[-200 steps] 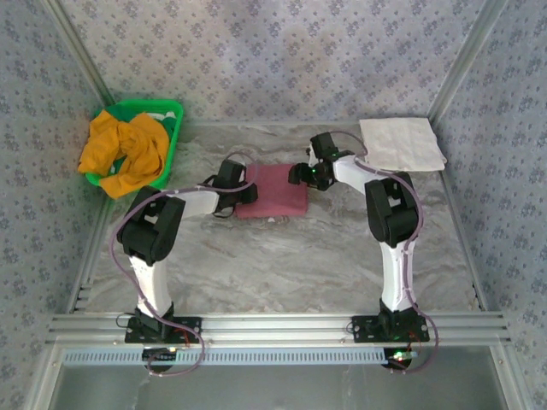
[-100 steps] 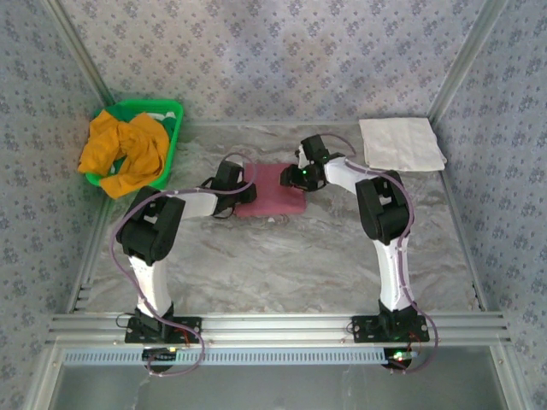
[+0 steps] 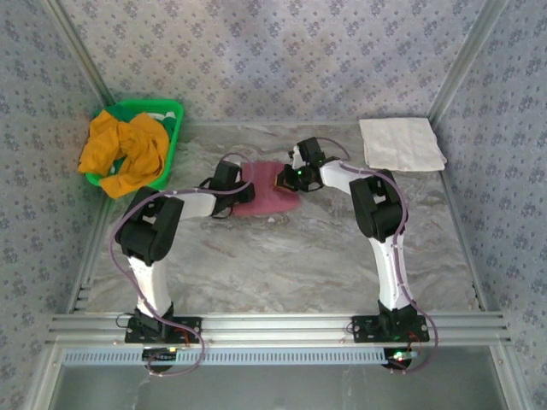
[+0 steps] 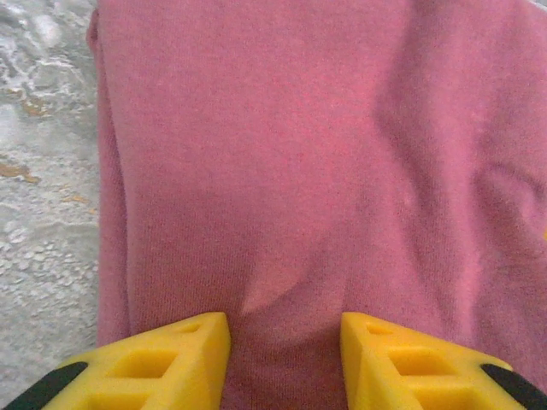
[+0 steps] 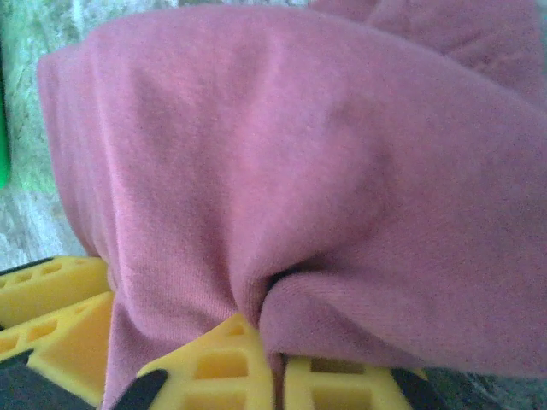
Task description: Fold and stack the t-shirts
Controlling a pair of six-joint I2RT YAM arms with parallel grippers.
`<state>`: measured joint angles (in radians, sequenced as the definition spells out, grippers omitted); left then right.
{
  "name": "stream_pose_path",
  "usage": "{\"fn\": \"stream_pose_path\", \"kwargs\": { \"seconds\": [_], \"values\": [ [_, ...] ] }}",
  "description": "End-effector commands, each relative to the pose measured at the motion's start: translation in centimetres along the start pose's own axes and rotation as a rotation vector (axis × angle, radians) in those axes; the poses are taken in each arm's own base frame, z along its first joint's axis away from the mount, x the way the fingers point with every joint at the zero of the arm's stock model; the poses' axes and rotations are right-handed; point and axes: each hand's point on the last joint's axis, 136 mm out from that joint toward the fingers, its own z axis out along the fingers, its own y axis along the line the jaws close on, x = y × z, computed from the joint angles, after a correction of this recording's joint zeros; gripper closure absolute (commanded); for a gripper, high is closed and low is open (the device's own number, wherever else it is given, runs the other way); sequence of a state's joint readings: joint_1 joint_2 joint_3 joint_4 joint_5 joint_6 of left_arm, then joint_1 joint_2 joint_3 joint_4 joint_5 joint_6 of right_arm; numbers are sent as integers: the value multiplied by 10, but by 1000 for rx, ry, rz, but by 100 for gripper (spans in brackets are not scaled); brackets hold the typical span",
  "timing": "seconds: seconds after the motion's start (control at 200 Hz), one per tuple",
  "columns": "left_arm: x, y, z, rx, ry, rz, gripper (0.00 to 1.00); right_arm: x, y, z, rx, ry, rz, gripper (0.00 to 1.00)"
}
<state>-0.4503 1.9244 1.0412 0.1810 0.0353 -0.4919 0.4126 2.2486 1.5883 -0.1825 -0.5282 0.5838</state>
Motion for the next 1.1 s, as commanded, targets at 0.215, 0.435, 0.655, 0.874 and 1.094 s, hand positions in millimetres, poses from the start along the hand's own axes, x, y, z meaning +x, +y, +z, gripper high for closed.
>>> {"fn": "stream_pose_path", "kwargs": {
  "seconds": [0.215, 0.435, 0.655, 0.874, 1.094],
  "values": [
    [-6, 19, -55, -70, -53, -56, 48, -23, -23, -26, -45, -24, 45, 100],
    [-32, 21, -114, -86, -224, -68, 39, -46, -40, -65, -25, -58, 14, 100],
    [-38, 21, -136, -102, -244, -26, 38, -76, -54, -114, 57, -44, -57, 100],
    [-31, 24, -137, -109, -230, -22, 38, -114, -90, -174, 234, -59, -126, 100],
    [-26, 28, -135, -126, -214, -13, 38, -152, -117, -227, 361, -113, -187, 100]
  ]
}}
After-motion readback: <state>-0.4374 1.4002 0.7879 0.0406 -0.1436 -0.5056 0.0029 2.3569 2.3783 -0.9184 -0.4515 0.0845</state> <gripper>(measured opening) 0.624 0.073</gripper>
